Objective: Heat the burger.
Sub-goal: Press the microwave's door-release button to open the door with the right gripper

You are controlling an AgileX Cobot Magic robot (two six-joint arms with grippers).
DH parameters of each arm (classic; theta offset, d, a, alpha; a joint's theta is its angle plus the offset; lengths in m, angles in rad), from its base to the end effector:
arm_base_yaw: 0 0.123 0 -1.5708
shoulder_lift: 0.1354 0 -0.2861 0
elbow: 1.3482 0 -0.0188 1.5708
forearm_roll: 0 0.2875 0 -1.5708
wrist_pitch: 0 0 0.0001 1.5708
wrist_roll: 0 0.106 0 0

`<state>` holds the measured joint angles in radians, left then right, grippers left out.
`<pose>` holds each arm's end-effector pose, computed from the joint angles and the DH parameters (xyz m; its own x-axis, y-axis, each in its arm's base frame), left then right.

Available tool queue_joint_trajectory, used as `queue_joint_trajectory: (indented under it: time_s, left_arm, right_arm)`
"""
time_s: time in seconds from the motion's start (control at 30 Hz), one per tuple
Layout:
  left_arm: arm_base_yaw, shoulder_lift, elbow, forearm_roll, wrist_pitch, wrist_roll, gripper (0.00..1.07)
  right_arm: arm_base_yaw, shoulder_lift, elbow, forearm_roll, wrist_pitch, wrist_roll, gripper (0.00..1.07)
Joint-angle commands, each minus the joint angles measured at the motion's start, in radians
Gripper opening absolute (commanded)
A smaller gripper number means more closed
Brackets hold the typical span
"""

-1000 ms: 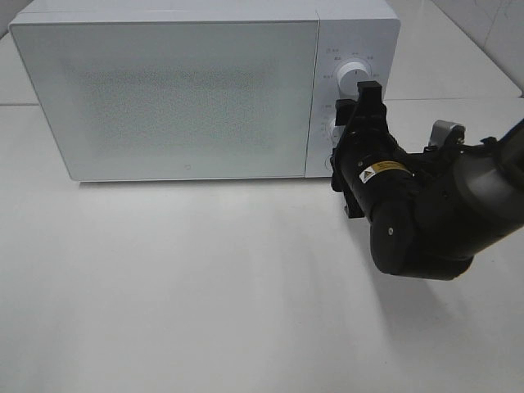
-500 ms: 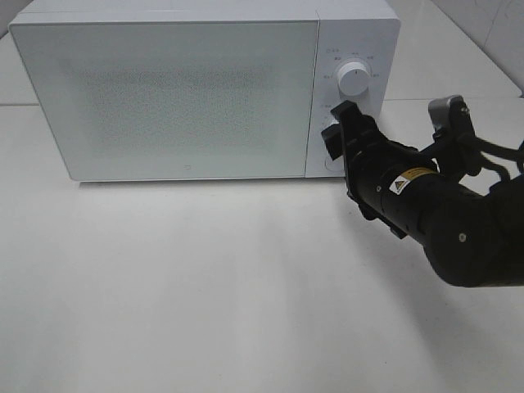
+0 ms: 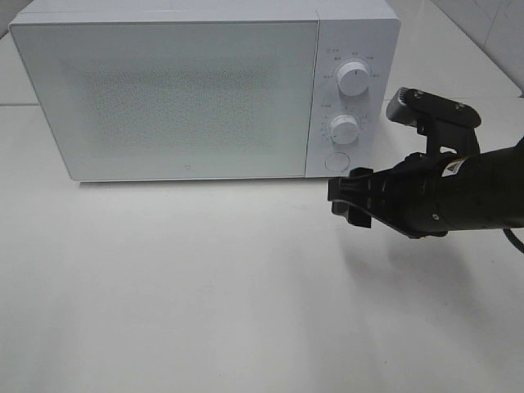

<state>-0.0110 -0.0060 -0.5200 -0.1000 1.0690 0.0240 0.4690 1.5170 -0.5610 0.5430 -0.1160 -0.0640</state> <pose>0.0354 -0.0097 0.2944 -0.4403 -0.0193 -0.8976 0.0790 0.9951 -0.0601 0.2698 0.1297 0.1271 -0.7408 0.1374 -0.6576 -0.0826 0.9528 0.2922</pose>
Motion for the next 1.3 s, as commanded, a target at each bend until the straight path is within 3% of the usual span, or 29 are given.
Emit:
queue_joint_trajectory:
  time_s: [0.03,0.17,0.23,0.33,0.53,0.6,0.87,1.2,1.3]
  left_arm:
    - [0.004,-0.015,0.002,-0.001,0.001,-0.003,0.84]
    - [0.004,-0.015,0.002,-0.001,0.001,-0.003,0.84]
    - [0.004,-0.015,0.002,-0.001,0.001,-0.003,0.84]
    - [0.004,-0.015,0.002,-0.001,0.001,-0.003,0.84]
    - [0.004,-0.015,0.002,-0.001,0.001,-0.003,0.84]
    - [0.004,-0.015,0.002,-0.001,0.001,-0.003,0.84]
    - [0.004,-0.015,0.002,-0.001,0.001,-0.003,0.84]
    - [0.004,-0.015,0.002,-0.001,0.001,-0.003,0.84]
    - [0.004,-0.015,0.002,-0.001,0.001,-0.003,0.84]
  right_arm:
    - [-0.029,-0.049,-0.035,-0.047,0.217,-0.139,0.7]
    - [-0.038,-0.085,-0.065,-0.135,0.381,-0.139,0.7]
    - [-0.038,-0.132,-0.097,-0.271,0.545,-0.064,0.7]
    - [-0.038,-0.186,-0.108,-0.346,0.667,0.006,0.7]
    - [-0.038,-0.296,-0.109,-0.396,0.774,0.05,0.7]
    - [-0.038,-0.438,-0.109,-0.397,0.842,0.05,0.72]
    - [-0.038,-0.681,-0.109,-0.397,0.964,0.055,0.83]
    - [-0.041,-0.987,-0.102,-0.49,1.156,0.124,0.82]
    - [-0.087,-1.076,-0.101,-0.504,1.184,0.14,0.81]
